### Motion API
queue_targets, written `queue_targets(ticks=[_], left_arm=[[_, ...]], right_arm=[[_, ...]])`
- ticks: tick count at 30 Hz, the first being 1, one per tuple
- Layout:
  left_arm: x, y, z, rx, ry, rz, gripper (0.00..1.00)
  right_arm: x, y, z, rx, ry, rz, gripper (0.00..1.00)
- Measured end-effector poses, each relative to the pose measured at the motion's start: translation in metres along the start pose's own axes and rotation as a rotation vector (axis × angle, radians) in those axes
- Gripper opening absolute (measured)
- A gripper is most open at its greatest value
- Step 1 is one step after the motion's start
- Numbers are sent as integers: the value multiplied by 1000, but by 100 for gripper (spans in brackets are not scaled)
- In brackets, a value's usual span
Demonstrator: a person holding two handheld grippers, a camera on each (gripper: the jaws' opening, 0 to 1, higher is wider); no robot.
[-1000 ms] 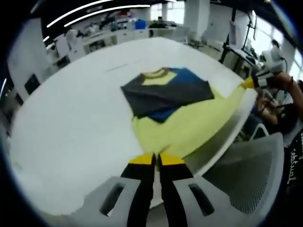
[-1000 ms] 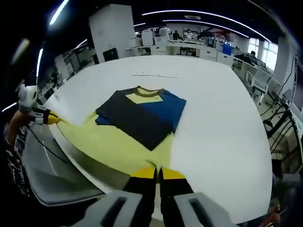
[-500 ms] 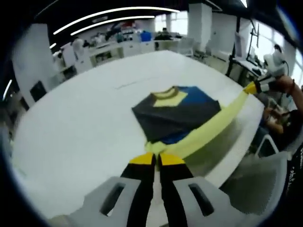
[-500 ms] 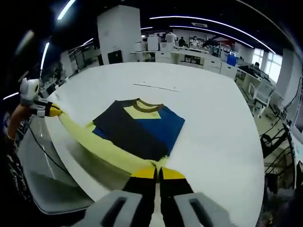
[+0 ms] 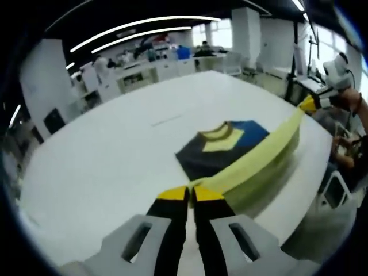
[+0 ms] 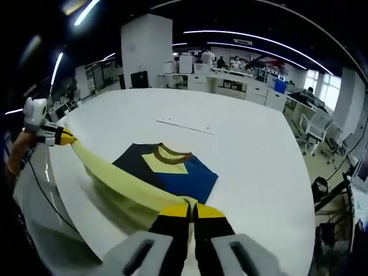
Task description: Fold the garment on the visible template until the final outline fits inside the template.
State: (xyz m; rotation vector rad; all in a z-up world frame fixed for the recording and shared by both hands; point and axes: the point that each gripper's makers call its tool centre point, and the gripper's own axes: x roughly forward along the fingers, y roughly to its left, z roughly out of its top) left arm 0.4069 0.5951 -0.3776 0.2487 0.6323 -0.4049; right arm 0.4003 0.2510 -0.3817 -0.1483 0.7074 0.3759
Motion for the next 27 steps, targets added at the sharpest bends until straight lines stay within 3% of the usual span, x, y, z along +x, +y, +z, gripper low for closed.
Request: queue_targets(ticks=[16,27], left_arm=[[44,26,40,-54,-128,99,0],[82,41,51,-115,-158,164,0]], right_arm=[[36,-28,32,64,-70,-58,0],[72,-47,48,126,-102,-118,0]])
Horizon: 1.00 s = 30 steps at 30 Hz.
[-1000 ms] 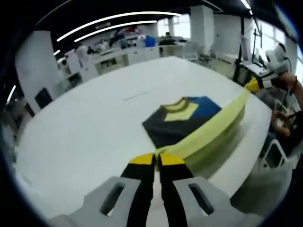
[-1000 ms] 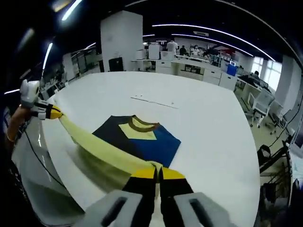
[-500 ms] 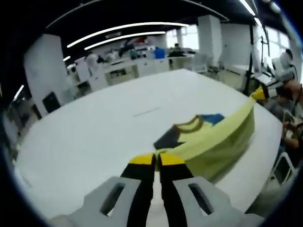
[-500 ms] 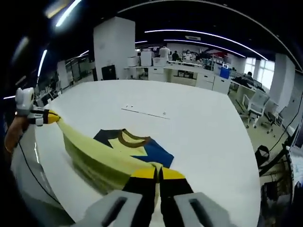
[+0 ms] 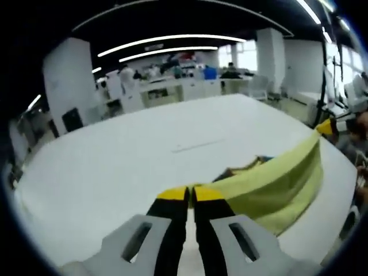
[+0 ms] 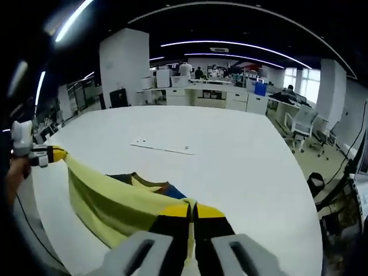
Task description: Fold the garment on the visible template until the final outline fits inside the template.
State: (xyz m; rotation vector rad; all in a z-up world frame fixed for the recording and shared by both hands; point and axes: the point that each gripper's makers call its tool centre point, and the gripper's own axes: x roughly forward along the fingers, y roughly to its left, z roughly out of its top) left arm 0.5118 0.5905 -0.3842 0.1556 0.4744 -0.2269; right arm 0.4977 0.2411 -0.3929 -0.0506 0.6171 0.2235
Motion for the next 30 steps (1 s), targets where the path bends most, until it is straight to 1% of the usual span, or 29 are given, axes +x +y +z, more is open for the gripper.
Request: queue_targets(ticks=[2,5,6,7,8,9,11,12,14,15,16,17,19,21,25,27,28,30], left_arm=[[7,2,-1,-7,-2,8,0],[24,6,-6,-16,-2,35,0],[30,9,-8,-20,-13,52,0],[33,9,-9,-22,-13,55,0],[39,11,-14,-35,-7,69,0],[41,12,-15,-36,-9,73,0],[50,13,-21,-44,-4,86,0],[55,13,-23,-45,-1,88,0],[64,13,-29,-47,9,91,0],[69,13,-30,-56,1,86,0],[74,10,-27,-74,-38,71,0],[78,9,-26,-84,-61,64,0],[85,10,-41,-92,-5,68,0],[91,10,-43,-96,-18,65,0],[103,9,-54,-91,2,67,0],[107,10,-60,-83,25,70,0],[110,10,-63,-81,32,74,0],[112,11,-69,-81,52,87,0]], right_arm=[[6,-1,1,5,0,-7,0],[22,-4,0,18,9,-19,0],[28,-5,-2,30,16,-19,0],[30,-5,-2,39,19,-20,0],[36,-4,-4,67,26,-13,0],[43,-6,-3,60,21,-21,0],[51,-7,-6,52,41,-33,0],[55,-7,-7,52,41,-34,0],[64,-9,-13,56,62,-44,0],[69,-13,-18,35,79,-65,0],[71,-17,-22,1,98,-90,0],[74,-16,-25,0,111,-91,0],[84,-16,-31,-16,123,-96,0],[89,-19,-37,-30,148,-109,0],[106,-23,-44,-46,162,-128,0],[112,-24,-46,-46,168,-132,0],[119,-27,-48,-48,172,-140,0],[124,-27,-51,-51,174,-143,0]])
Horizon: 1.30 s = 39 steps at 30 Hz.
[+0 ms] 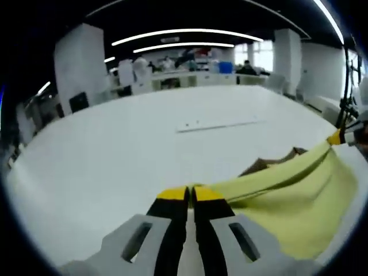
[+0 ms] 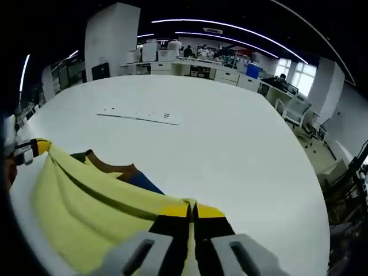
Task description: Fold the garment on the visible template until the final outline fits inside the template.
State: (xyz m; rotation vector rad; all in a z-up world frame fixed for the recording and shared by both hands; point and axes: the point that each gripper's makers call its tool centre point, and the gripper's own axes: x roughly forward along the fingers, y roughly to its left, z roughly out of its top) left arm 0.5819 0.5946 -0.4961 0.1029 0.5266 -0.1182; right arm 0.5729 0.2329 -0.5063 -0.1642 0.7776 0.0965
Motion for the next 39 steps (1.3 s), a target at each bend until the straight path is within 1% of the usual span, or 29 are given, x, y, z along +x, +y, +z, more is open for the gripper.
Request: queue_targets(ticks=[4,5,7,10,12,14,16,17,19,20,21,22,23,24,25,26,27,28,29,30,31,32,36,37,38,39], left_arm=[[7,1,-10,-3,23,12,0],[8,1,-11,-7,20,13,0],[12,1,-15,3,30,14,0],[15,0,-19,8,38,12,0],[17,0,-21,15,44,12,0],[19,1,-23,2,49,7,0],[22,0,-27,6,58,-7,1],[22,0,-24,23,44,-13,1],[24,0,-22,49,41,-29,2],[23,0,-22,48,38,-34,3],[22,-3,-22,16,33,-60,3],[21,-9,-19,-17,14,-113,7],[19,-10,-18,-7,6,-139,13],[14,-8,-18,27,5,-138,19],[11,-10,-17,54,-1,-161,27],[7,-13,-18,65,-4,-201,32],[5,-15,-19,75,-2,-224,35],[1,-18,-22,106,4,-268,38],[-1,-17,-23,127,4,-277,39],[-3,-17,-24,168,5,-287,40],[-3,-15,-27,209,16,-286,40],[-2,-13,-29,230,18,-285,41],[7,-11,-29,205,7,-289,43],[10,-11,-29,204,7,-285,43],[12,-12,-29,202,9,-281,43],[15,-13,-25,186,-8,-277,42]], right_arm=[[10,0,-8,-3,28,-1,0],[12,0,-11,-9,36,-3,0],[16,0,-14,-36,48,-6,0],[18,0,-17,-66,53,-5,0],[20,-1,-19,-65,57,-1,0],[22,-1,-20,-62,58,1,0],[22,1,-19,-75,58,7,0],[23,1,-19,-76,60,6,0],[23,0,-18,-51,59,21,0],[23,0,-18,-45,60,31,0],[22,1,-18,-36,63,50,0],[22,1,-19,-32,64,62,0],[21,3,-19,-24,65,94,0],[20,4,-19,-27,66,110,2],[18,3,-18,-40,63,116,5],[16,3,-17,-82,47,130,10],[14,4,-16,-102,35,140,15],[10,6,-17,-103,25,160,20],[8,8,-18,-109,22,180,25],[7,10,-20,-140,17,201,28],[5,11,-23,-151,17,204,30],[4,13,-27,-185,23,217,30],[9,9,-30,-198,6,202,32],[11,9,-25,-180,-24,195,32],[13,8,-22,-178,-37,190,32],[16,7,-18,-171,-51,176,32]])
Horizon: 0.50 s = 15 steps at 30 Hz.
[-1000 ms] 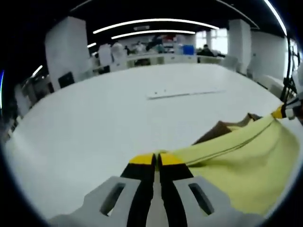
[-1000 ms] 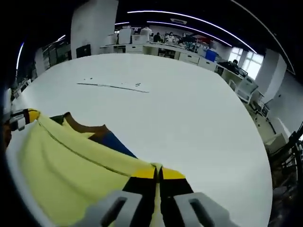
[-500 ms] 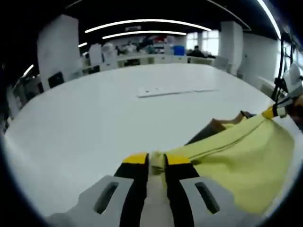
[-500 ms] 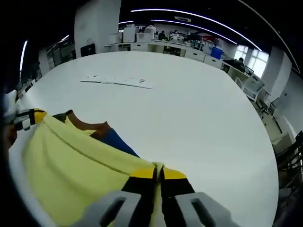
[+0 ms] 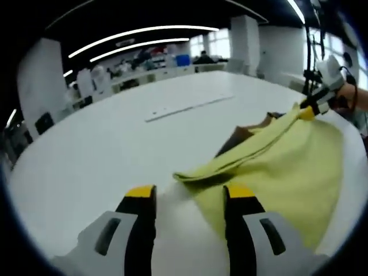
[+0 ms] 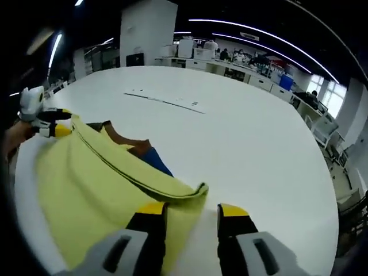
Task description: Fold the garment on the visible template until the final outline fits inside the template.
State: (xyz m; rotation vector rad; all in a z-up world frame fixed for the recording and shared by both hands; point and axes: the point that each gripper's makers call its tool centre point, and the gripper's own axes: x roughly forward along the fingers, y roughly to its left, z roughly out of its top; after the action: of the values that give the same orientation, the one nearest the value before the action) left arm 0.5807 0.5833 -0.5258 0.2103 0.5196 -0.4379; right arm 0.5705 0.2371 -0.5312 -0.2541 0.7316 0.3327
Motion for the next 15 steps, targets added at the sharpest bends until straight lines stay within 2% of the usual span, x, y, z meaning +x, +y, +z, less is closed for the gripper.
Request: queue_targets(ticks=[4,7,9,12,15], left_arm=[[11,4,8,9,-18,35,41],[18,12,16,-71,-55,78,41],[19,17,18,-76,-62,108,39],[18,26,25,-165,-96,152,39],[16,27,27,-166,-94,157,41]], right_arm=[[13,-3,12,53,-56,-22,32],[21,-7,18,95,-90,-47,32],[23,-9,21,137,-109,-66,31],[22,-16,24,140,-122,-107,30],[21,-18,26,147,-125,-113,31]])
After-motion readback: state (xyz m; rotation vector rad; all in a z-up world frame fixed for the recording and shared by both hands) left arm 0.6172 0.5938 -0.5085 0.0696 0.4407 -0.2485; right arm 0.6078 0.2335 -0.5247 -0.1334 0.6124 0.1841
